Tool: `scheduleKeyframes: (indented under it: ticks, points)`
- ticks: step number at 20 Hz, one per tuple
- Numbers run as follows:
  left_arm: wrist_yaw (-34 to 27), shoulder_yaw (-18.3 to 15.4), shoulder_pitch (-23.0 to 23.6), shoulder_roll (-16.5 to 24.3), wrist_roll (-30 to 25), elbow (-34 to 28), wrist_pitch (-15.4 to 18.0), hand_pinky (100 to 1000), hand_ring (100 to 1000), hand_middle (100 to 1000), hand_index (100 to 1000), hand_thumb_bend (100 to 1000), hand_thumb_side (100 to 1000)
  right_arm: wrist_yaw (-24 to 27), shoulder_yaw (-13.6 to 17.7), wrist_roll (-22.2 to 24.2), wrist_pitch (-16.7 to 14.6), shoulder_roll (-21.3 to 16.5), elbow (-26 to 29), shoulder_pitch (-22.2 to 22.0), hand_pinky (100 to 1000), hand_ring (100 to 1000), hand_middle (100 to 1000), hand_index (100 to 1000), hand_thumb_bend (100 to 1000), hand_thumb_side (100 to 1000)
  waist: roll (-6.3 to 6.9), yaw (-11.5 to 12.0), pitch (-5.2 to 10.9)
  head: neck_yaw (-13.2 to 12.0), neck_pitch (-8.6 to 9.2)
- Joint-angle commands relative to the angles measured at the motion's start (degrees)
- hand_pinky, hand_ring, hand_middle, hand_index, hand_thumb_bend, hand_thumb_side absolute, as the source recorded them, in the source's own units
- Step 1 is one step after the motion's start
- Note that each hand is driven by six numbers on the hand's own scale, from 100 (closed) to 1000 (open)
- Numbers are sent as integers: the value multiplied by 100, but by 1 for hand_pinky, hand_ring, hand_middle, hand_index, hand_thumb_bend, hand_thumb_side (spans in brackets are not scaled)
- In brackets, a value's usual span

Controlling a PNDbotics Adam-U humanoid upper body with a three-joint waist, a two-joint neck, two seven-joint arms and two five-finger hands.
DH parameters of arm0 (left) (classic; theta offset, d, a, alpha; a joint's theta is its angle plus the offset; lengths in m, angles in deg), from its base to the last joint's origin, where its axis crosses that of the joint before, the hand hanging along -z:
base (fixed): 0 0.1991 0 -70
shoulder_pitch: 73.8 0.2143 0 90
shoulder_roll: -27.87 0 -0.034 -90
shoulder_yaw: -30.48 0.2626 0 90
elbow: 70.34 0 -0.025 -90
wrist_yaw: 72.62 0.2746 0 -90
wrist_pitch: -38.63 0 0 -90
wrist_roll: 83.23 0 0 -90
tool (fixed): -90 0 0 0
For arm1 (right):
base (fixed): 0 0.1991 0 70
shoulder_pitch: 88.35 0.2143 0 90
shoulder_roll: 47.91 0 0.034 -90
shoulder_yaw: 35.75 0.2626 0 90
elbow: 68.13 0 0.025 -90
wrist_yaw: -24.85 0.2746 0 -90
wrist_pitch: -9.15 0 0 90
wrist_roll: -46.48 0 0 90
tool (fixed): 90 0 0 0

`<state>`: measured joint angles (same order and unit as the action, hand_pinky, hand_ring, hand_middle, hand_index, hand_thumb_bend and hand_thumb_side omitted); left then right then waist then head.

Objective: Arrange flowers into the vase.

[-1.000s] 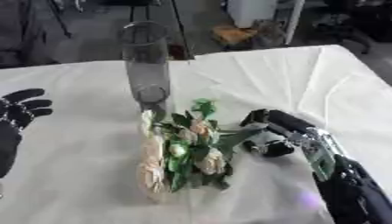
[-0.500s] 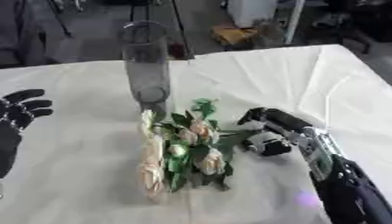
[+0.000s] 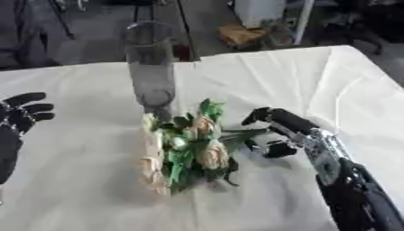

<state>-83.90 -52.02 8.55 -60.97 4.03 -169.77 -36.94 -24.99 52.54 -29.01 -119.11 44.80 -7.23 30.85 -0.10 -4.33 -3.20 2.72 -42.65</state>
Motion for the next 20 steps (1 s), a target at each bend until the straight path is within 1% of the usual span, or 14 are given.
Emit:
scheduleKeyframes:
  ticks: [1,10,20]
  points:
    - [1,-28,-78,51,-10,-69,18,764,755,770,800,852,976,-23,61,-33,37,-33,146,80,757,762,693,797,278,291,1,6,42,20,48]
    - [2,-26,-79,42,-9,-61,17,764,755,770,800,852,976,-208,58,-42,52,57,-25,114,751,759,694,798,291,289,-1,21,42,20,39]
    - [-1,-26,-78,37,-9,-62,17,764,754,770,800,852,976,-469,48,-101,24,186,-176,171,747,757,695,798,278,295,5,33,40,35,30]
